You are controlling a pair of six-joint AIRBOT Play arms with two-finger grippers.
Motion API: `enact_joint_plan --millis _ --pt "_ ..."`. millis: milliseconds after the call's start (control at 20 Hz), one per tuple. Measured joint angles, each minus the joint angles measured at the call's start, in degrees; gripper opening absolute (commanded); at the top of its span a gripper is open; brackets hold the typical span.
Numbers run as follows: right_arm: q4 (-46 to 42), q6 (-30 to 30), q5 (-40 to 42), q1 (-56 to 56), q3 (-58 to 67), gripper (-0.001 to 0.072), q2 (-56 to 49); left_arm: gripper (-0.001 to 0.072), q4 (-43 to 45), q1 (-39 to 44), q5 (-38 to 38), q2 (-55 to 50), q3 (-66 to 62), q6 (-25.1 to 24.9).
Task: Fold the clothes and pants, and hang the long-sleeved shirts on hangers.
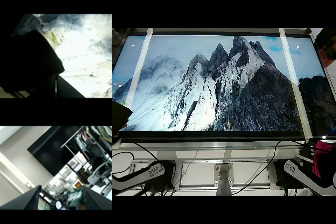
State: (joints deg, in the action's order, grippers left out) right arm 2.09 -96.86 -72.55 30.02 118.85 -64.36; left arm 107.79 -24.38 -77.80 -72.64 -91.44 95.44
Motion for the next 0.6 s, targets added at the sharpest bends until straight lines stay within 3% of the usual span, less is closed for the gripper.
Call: enact_joint_plan --millis 200,400,450,500,550,600 --pt "0.0 0.0 0.0 0.0 0.0 0.0582 0.0 0.0014 -1.7 -12.9 -0.5 0.0 7.0 0.3" --pt "0.0 0.0 0.0 0.0 0.0 0.0583 0.0 0.0016 -9.1 -25.0 3.5 -0.1 10.7 -4.1" --pt "0.0 0.0 0.0 0.0 0.0 0.0582 0.0 0.0045 -10.7 -27.7 4.4 -0.2 11.1 -4.8" --pt "0.0 0.0 0.0 0.0 0.0 0.0582 0.0 0.0293 -12.3 -30.5 5.5 -0.5 11.5 -5.7" --pt "0.0 0.0 0.0 0.0 0.0 0.0582 0.0 0.0618 -13.9 -32.9 6.5 -0.9 11.7 -6.0" --pt "0.0 0.0 0.0 0.0 0.0 0.0582 0.0 0.0649 -15.9 -35.2 7.5 -1.5 11.9 -6.4"
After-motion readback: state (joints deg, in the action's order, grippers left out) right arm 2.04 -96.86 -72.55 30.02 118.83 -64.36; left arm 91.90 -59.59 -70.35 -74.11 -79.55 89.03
